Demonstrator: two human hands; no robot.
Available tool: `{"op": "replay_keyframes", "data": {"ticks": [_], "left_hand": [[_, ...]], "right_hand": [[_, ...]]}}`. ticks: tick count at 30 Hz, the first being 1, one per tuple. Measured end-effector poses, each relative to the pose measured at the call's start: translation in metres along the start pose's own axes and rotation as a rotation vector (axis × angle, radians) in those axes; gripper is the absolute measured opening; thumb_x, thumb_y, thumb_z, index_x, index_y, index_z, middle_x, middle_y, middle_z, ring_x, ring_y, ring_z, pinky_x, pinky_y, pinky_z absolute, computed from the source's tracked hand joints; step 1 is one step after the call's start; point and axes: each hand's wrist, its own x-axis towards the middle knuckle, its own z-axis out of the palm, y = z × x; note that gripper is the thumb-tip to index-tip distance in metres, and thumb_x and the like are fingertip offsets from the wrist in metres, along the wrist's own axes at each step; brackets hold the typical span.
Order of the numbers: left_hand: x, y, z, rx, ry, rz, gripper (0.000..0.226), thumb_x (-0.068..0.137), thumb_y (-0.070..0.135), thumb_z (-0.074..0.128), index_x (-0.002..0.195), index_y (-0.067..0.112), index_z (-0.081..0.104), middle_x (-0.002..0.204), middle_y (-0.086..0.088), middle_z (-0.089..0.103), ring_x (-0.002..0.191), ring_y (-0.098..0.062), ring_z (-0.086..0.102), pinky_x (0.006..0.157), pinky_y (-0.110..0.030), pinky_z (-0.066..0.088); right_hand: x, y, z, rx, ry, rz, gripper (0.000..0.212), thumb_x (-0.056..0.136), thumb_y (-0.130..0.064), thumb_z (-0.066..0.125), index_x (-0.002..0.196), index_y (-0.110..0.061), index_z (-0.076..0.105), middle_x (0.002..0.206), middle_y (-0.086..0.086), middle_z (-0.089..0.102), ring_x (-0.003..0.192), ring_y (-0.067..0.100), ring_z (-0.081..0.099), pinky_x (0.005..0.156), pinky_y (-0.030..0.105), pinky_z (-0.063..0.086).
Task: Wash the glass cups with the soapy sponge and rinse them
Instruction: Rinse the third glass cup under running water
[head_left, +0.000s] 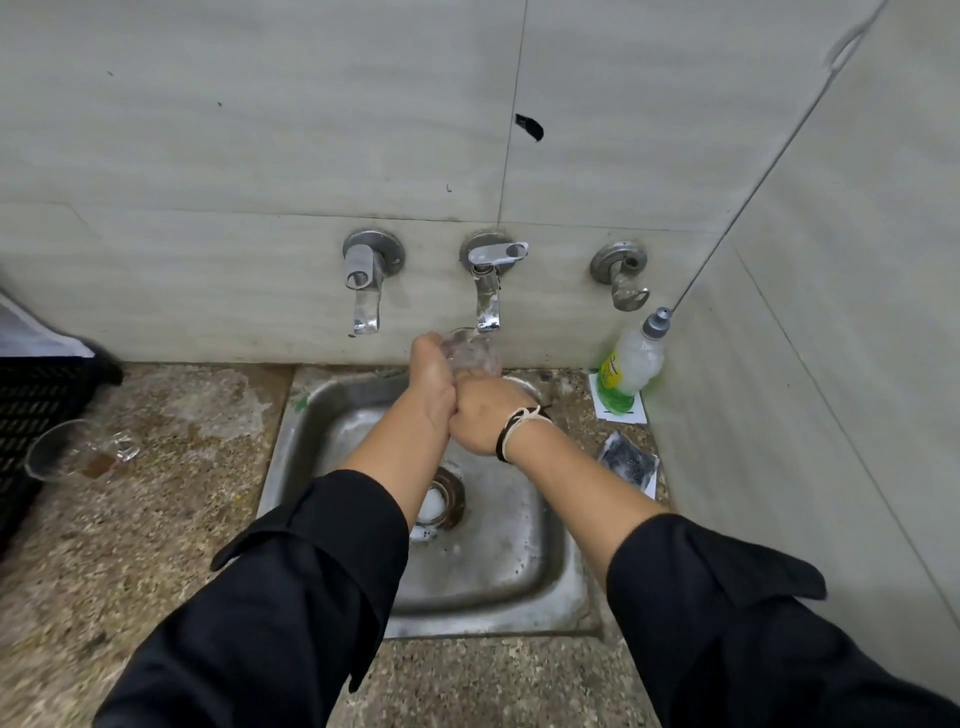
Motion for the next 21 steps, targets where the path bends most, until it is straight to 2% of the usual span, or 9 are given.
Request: {"op": "replay_keyframes", "data": {"ticks": [2, 6, 8, 10, 12, 13, 16, 18, 21], "left_hand": [[0.0, 0.002, -0.004, -0.05, -0.008, -0.009, 0.044, 0.097, 0.019, 0.03, 0.058, 0.013, 0.05, 0.058, -0.008, 0.051, 0.05, -0.024, 0.051, 0.054, -0.026, 0.044], [0.0, 0.003, 0.004, -0.01, -0.034, 0.007, 0.039, 0.099, 0.017, 0.03, 0.067, 0.01, 0.052, 0.067, -0.011, 0.055, 0.06, -0.026, 0.055, 0.059, -0.031, 0.046], [0.001, 0.009, 0.001, -0.009, -0.006, 0.02, 0.039, 0.096, 0.018, 0.031, 0.066, 0.011, 0.054, 0.067, -0.011, 0.055, 0.058, -0.027, 0.054, 0.058, -0.031, 0.045], [0.004, 0.013, -0.003, -0.072, -0.049, 0.017, 0.048, 0.097, 0.018, 0.026, 0.057, 0.012, 0.053, 0.06, -0.008, 0.051, 0.05, -0.023, 0.051, 0.05, -0.023, 0.043], [-0.001, 0.009, 0.0, -0.074, -0.07, 0.008, 0.053, 0.098, 0.019, 0.025, 0.051, 0.014, 0.05, 0.054, -0.006, 0.05, 0.043, -0.021, 0.051, 0.045, -0.021, 0.042], [-0.005, 0.008, 0.002, -0.047, -0.065, 0.002, 0.048, 0.098, 0.02, 0.028, 0.055, 0.013, 0.05, 0.056, -0.007, 0.051, 0.046, -0.022, 0.052, 0.047, -0.023, 0.044], [-0.004, 0.013, 0.0, -0.037, -0.03, 0.018, 0.039, 0.098, 0.016, 0.03, 0.064, 0.012, 0.049, 0.055, -0.007, 0.053, 0.048, -0.023, 0.054, 0.045, -0.02, 0.046], [-0.004, 0.017, 0.002, -0.092, -0.043, 0.031, 0.041, 0.097, 0.014, 0.029, 0.061, 0.012, 0.048, 0.05, -0.006, 0.051, 0.045, -0.022, 0.051, 0.043, -0.019, 0.045], [-0.011, 0.014, 0.011, -0.047, -0.098, 0.038, 0.048, 0.097, 0.016, 0.028, 0.054, 0.013, 0.048, 0.045, -0.003, 0.049, 0.039, -0.021, 0.048, 0.044, -0.018, 0.041]], "right_hand": [[-0.002, 0.0, -0.001, 0.039, -0.019, -0.027, 0.044, 0.092, -0.022, 0.046, 0.134, -0.008, 0.049, 0.139, 0.014, 0.053, 0.118, 0.035, 0.058, 0.089, 0.037, 0.046], [0.004, 0.0, -0.011, 0.022, -0.028, -0.004, 0.037, 0.097, -0.022, 0.043, 0.127, -0.007, 0.057, 0.132, 0.016, 0.06, 0.11, 0.032, 0.062, 0.079, 0.032, 0.042], [0.0, -0.004, -0.013, 0.061, -0.027, -0.043, 0.035, 0.095, -0.019, 0.045, 0.125, -0.006, 0.056, 0.13, 0.014, 0.06, 0.11, 0.032, 0.061, 0.08, 0.032, 0.043], [-0.002, -0.005, -0.012, 0.094, -0.023, -0.066, 0.034, 0.093, -0.018, 0.046, 0.124, -0.007, 0.055, 0.129, 0.015, 0.06, 0.112, 0.032, 0.06, 0.083, 0.034, 0.046], [0.002, -0.004, -0.01, 0.099, -0.035, -0.029, 0.039, 0.097, -0.024, 0.042, 0.13, -0.007, 0.053, 0.136, 0.018, 0.056, 0.12, 0.033, 0.057, 0.092, 0.037, 0.046], [0.003, -0.004, -0.011, 0.097, -0.042, -0.004, 0.041, 0.099, -0.025, 0.04, 0.133, -0.005, 0.052, 0.138, 0.019, 0.055, 0.122, 0.033, 0.056, 0.096, 0.036, 0.045], [0.001, -0.008, -0.015, 0.135, -0.057, -0.019, 0.038, 0.092, -0.018, 0.046, 0.127, -0.005, 0.055, 0.13, 0.018, 0.059, 0.114, 0.033, 0.058, 0.09, 0.034, 0.047], [0.004, -0.006, -0.018, 0.145, -0.044, -0.033, 0.035, 0.091, -0.018, 0.047, 0.122, -0.006, 0.057, 0.125, 0.017, 0.062, 0.111, 0.033, 0.06, 0.087, 0.034, 0.048], [0.008, -0.003, -0.019, 0.132, -0.02, 0.019, 0.039, 0.096, -0.023, 0.044, 0.129, -0.005, 0.056, 0.128, 0.018, 0.061, 0.113, 0.033, 0.06, 0.089, 0.034, 0.047]]}}
